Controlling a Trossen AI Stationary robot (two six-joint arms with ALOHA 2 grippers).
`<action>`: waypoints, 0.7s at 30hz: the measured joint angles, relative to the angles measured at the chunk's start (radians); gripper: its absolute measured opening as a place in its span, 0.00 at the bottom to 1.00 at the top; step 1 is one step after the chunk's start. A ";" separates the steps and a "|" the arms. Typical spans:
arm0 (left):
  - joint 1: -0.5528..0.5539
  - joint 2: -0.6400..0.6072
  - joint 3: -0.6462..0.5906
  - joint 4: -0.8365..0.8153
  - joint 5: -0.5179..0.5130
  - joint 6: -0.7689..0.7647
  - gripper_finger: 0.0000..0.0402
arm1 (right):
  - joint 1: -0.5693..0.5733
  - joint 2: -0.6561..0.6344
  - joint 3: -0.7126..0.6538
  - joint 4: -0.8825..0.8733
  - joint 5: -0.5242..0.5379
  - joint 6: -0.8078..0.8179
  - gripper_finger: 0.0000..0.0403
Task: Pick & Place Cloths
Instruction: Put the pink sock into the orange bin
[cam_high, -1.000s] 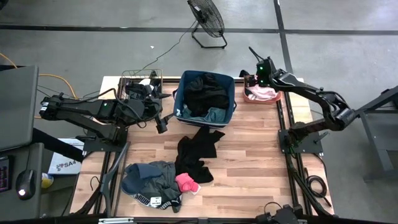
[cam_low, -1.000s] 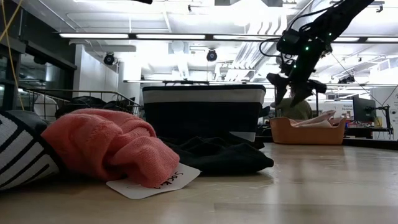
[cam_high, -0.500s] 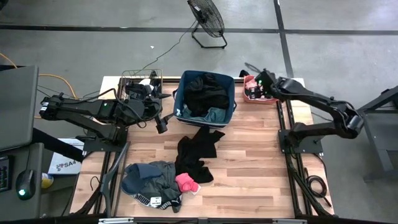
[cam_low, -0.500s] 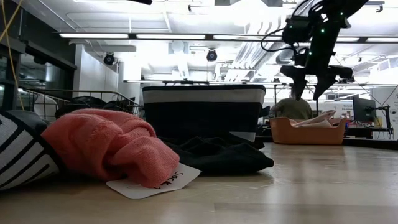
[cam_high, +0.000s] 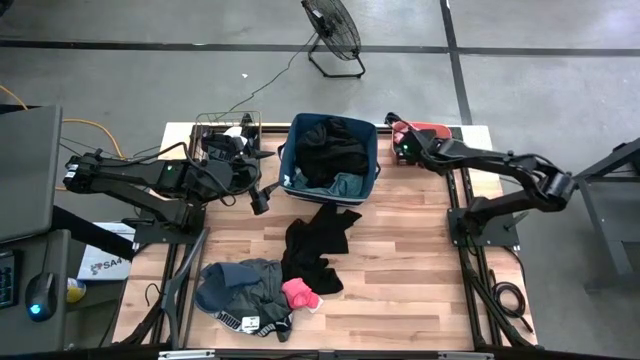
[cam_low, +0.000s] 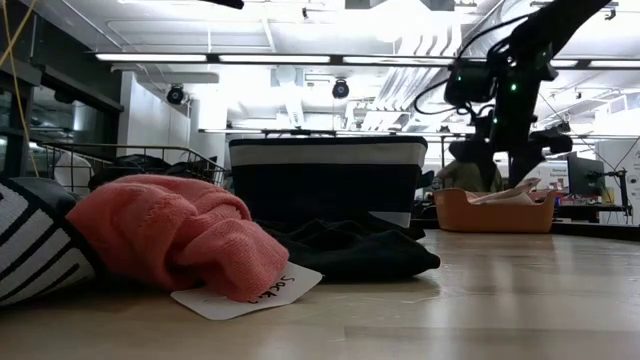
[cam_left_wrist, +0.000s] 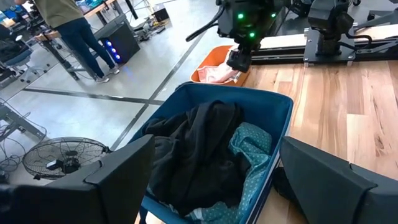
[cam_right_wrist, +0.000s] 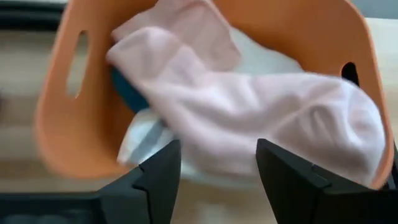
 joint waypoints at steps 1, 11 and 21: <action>0.000 0.000 0.000 0.000 0.000 0.000 0.85 | -0.013 0.004 -0.006 0.020 0.005 -0.004 0.49; 0.000 0.000 0.000 -0.002 0.000 -0.004 0.85 | -0.099 0.103 -0.024 0.131 -0.025 -0.024 0.46; 0.000 0.000 0.000 -0.007 0.000 -0.004 0.85 | -0.100 0.044 -0.023 0.187 0.005 -0.088 0.49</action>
